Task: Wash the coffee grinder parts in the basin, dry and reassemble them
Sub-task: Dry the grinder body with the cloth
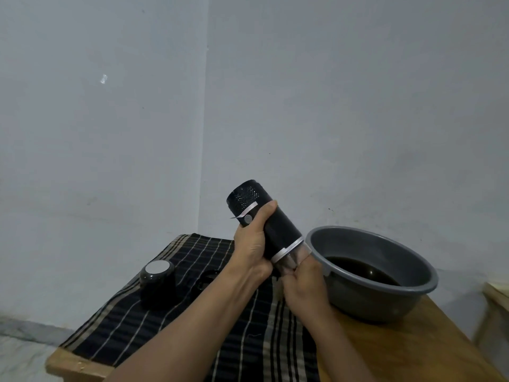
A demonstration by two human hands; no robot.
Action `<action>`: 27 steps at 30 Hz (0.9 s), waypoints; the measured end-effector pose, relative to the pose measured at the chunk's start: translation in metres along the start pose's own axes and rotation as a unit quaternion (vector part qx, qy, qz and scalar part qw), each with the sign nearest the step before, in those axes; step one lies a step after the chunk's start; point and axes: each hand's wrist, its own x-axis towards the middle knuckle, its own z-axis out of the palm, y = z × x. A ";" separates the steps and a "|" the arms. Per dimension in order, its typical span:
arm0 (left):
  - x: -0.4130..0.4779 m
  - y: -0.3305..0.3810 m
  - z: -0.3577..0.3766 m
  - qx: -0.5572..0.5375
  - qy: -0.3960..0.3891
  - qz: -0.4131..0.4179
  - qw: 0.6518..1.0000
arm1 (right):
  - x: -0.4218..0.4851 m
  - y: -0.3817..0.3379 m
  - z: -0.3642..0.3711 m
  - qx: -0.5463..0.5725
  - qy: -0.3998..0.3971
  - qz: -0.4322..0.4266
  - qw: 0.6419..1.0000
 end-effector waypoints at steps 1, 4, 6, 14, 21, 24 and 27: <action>-0.003 0.000 -0.004 -0.004 -0.010 0.008 1.000 | 0.002 -0.002 -0.001 0.196 -0.036 0.078 0.977; -0.011 -0.002 -0.019 0.009 -0.065 0.017 0.998 | -0.002 -0.004 -0.003 0.520 -0.164 0.216 0.810; -0.017 0.001 -0.022 0.009 -0.068 0.021 0.997 | -0.006 0.000 -0.007 0.422 -0.180 0.175 0.871; -0.023 -0.001 -0.003 0.005 0.028 0.010 1.000 | -0.010 0.014 0.010 0.092 -0.043 0.070 0.992; -0.020 0.001 -0.009 -0.022 0.033 0.099 0.994 | -0.020 -0.009 -0.010 0.560 -0.044 0.283 0.778; -0.009 0.001 -0.020 -0.009 0.083 0.131 0.988 | -0.023 0.000 -0.016 0.323 0.141 0.222 0.909; -0.004 -0.006 -0.025 0.069 0.109 0.153 0.980 | -0.023 -0.004 -0.013 0.070 0.258 0.053 0.962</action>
